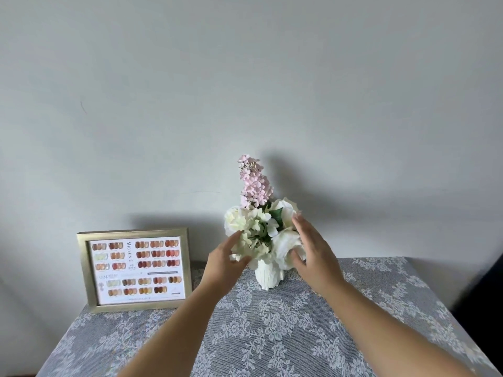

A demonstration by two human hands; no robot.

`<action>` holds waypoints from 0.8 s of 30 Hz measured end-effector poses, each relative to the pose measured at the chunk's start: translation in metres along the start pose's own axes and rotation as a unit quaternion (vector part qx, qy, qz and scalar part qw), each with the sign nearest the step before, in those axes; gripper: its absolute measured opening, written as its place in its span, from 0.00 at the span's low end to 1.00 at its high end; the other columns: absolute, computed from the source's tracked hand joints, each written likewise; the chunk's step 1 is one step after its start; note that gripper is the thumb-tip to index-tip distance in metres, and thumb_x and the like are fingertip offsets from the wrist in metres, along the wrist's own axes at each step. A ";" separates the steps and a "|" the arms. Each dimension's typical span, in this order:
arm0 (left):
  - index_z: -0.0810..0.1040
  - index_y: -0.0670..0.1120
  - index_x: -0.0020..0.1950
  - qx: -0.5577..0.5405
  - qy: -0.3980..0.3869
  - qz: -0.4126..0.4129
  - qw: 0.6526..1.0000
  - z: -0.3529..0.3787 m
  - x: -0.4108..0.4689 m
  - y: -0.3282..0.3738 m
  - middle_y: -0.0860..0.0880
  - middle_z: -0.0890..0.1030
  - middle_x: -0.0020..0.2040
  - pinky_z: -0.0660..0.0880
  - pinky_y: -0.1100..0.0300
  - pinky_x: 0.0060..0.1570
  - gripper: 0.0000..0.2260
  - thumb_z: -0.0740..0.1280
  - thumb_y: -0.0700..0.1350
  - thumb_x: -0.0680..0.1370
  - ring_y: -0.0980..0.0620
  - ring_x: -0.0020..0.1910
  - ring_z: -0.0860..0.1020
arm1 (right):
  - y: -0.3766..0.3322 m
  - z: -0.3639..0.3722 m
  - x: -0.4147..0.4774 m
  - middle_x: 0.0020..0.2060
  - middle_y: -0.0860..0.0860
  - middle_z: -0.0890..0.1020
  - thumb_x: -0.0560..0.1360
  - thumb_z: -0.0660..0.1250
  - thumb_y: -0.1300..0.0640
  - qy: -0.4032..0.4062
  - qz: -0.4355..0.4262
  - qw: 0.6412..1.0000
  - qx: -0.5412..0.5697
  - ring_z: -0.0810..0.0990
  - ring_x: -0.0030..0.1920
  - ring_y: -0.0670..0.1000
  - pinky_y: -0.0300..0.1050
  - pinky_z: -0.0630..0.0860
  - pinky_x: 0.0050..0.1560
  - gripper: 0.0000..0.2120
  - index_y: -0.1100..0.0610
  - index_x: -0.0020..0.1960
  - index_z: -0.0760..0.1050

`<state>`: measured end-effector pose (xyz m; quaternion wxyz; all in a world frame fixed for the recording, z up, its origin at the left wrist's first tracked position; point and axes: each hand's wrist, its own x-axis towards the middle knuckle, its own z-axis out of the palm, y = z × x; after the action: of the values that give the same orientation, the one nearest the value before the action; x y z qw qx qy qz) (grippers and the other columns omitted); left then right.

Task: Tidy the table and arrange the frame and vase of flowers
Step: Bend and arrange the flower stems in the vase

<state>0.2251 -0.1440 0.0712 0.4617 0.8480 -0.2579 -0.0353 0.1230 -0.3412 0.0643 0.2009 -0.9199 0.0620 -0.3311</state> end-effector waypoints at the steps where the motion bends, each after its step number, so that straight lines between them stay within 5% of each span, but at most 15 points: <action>1: 0.65 0.56 0.70 -0.005 0.004 -0.003 1.000 0.000 -0.001 0.000 0.48 0.77 0.60 0.78 0.47 0.50 0.29 0.72 0.45 0.71 0.41 0.50 0.80 | 0.000 0.000 -0.001 0.74 0.46 0.58 0.73 0.66 0.55 0.002 0.006 1.000 0.001 0.61 0.72 0.47 0.49 0.76 0.59 0.37 0.47 0.75 0.49; 5: 0.64 0.55 0.69 0.013 0.035 0.031 0.999 0.000 -0.005 0.003 0.49 0.73 0.65 0.77 0.48 0.53 0.28 0.70 0.45 0.72 0.39 0.53 0.78 | -0.003 -0.005 -0.013 0.73 0.48 0.62 0.73 0.66 0.55 0.021 0.004 1.000 0.007 0.62 0.71 0.47 0.47 0.72 0.63 0.34 0.49 0.74 0.53; 10: 0.65 0.56 0.68 0.038 0.108 0.068 0.991 0.008 -0.022 0.003 0.53 0.68 0.67 0.66 0.63 0.55 0.26 0.69 0.45 0.72 0.54 0.62 0.71 | -0.011 0.004 -0.050 0.58 0.54 0.75 0.72 0.66 0.57 0.097 0.044 0.994 0.015 0.73 0.59 0.49 0.43 0.76 0.57 0.22 0.58 0.65 0.67; 14: 0.65 0.60 0.66 0.004 0.085 0.065 0.994 0.017 -0.034 0.000 0.53 0.69 0.67 0.71 0.58 0.57 0.26 0.69 0.43 0.72 0.53 0.60 0.73 | -0.023 0.017 -0.061 0.49 0.49 0.76 0.72 0.67 0.57 0.106 0.165 0.971 0.138 0.77 0.48 0.47 0.36 0.79 0.42 0.17 0.55 0.60 0.68; 17: 0.64 0.60 0.67 0.013 0.071 0.057 0.996 0.020 -0.035 0.000 0.54 0.69 0.68 0.71 0.53 0.61 0.27 0.68 0.44 0.72 0.53 0.62 0.72 | -0.027 0.020 -0.048 0.47 0.48 0.77 0.72 0.68 0.59 0.107 0.190 0.962 0.161 0.77 0.46 0.43 0.33 0.77 0.41 0.14 0.54 0.56 0.69; 19: 0.64 0.60 0.67 0.020 0.068 0.061 0.996 0.019 -0.034 0.002 0.56 0.69 0.67 0.70 0.58 0.58 0.27 0.68 0.44 0.72 0.56 0.60 0.72 | -0.030 0.018 -0.034 0.47 0.48 0.78 0.72 0.69 0.59 0.119 0.204 0.957 0.168 0.76 0.44 0.41 0.29 0.74 0.41 0.13 0.54 0.54 0.70; 24: 0.65 0.60 0.67 0.037 0.062 0.072 0.995 0.017 -0.030 0.009 0.59 0.71 0.64 0.65 0.64 0.54 0.26 0.69 0.44 0.72 0.62 0.56 0.70 | -0.030 0.011 -0.014 0.47 0.51 0.79 0.71 0.69 0.61 0.137 0.212 0.949 0.190 0.79 0.45 0.48 0.44 0.78 0.47 0.12 0.55 0.53 0.71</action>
<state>0.1902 -0.1467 0.0632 0.4468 0.8440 -0.2906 0.0602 0.1187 -0.3064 0.0609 0.4273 -0.7760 0.2185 -0.4092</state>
